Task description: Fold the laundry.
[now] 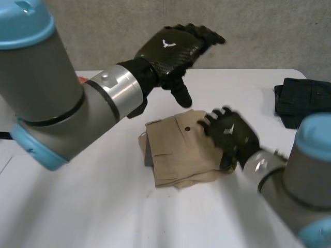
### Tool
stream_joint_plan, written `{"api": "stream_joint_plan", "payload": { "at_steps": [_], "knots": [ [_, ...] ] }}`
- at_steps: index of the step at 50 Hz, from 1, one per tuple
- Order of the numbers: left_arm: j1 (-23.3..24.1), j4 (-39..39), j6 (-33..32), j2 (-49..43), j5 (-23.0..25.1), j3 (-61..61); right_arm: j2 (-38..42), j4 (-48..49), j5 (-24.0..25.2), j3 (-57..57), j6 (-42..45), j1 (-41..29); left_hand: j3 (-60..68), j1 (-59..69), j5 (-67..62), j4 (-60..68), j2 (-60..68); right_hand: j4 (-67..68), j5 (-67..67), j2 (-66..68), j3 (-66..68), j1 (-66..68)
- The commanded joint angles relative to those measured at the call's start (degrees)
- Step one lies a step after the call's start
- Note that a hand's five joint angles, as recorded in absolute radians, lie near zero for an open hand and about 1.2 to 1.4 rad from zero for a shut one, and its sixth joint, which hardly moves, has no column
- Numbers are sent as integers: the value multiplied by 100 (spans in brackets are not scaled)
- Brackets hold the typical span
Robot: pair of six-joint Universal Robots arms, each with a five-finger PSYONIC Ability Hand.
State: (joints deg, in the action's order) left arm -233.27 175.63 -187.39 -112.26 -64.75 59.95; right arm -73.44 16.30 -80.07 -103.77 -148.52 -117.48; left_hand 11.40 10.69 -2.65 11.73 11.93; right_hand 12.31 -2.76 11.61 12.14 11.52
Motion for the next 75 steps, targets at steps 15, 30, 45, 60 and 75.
{"api": "stream_joint_plan", "payload": {
  "at_steps": [15,30,45,60,75],
  "knots": [
    [-184,-425,10,266,1712,552,1938,2729,-158,40,42,-398,-18,53,143,-50,-71,-231,276,-161,-214,-152],
    [-228,-425,19,283,1659,500,1686,2729,-255,1279,-185,-302,-18,53,143,-50,-71,6769,-6724,6839,6786,6848],
    [-263,-188,133,486,1430,306,1271,1790,-193,3362,-1118,1630,-52,20,176,-84,-104,6769,-6724,6839,6786,6848],
    [-246,-108,256,486,1430,377,3510,972,1327,5507,-1241,3961,-52,20,176,-84,-104,6769,-6724,6839,6786,6848],
    [-254,-99,256,266,1430,359,4989,690,2531,6229,-854,4735,-35,37,159,-67,-87,-231,276,-161,-214,-152]
  ]
}}
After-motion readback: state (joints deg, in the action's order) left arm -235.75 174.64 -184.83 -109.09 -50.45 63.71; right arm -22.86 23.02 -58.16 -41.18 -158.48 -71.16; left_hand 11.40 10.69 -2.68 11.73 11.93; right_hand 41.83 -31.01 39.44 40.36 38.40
